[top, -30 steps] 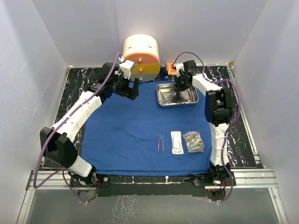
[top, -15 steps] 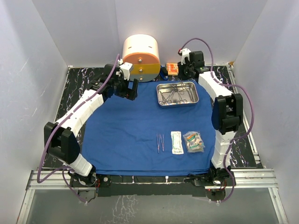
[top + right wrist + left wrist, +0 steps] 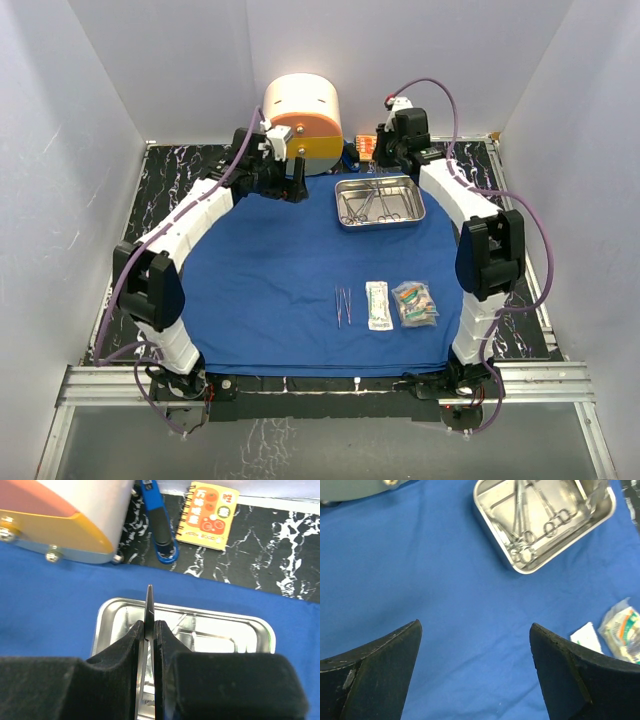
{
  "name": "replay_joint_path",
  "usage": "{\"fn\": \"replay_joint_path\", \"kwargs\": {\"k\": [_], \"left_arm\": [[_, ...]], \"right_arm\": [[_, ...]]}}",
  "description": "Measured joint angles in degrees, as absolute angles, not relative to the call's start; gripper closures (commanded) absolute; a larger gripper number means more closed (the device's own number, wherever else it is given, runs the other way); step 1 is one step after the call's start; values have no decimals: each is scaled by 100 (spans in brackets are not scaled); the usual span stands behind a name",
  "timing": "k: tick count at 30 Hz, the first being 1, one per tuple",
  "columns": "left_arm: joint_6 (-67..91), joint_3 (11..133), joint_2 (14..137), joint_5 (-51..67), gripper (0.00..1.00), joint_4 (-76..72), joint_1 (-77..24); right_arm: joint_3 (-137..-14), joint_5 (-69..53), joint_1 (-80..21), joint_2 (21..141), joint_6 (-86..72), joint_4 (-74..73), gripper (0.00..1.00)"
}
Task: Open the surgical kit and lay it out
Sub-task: Place the medical item in the surgical kit.
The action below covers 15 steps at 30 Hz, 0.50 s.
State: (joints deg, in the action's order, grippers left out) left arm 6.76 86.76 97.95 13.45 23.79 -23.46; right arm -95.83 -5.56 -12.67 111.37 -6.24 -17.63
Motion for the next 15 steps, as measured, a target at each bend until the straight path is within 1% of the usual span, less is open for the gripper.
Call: {"fn": "replay_joint_path", "kwargs": {"k": [6,9,10,15], "left_arm": [[1420,8866,10208,2303,34,1859,-2408],[1815,8866,10342,2742,44,1424,-2467],[1957,8868,10381,2888,46,1245,-2488],[2620,9080,10672,3352,51,567,-2563]], "right_arm": [[-9487,-222,-1754,10816,-1247,-1752,100],[-9347,-158,-1942,10628,-1516,-1752,100],[-9308,-154,-1977,10573,-1568,-1750,100],[-9268,-152,-2095,10392,-1879,-1763,100]]}}
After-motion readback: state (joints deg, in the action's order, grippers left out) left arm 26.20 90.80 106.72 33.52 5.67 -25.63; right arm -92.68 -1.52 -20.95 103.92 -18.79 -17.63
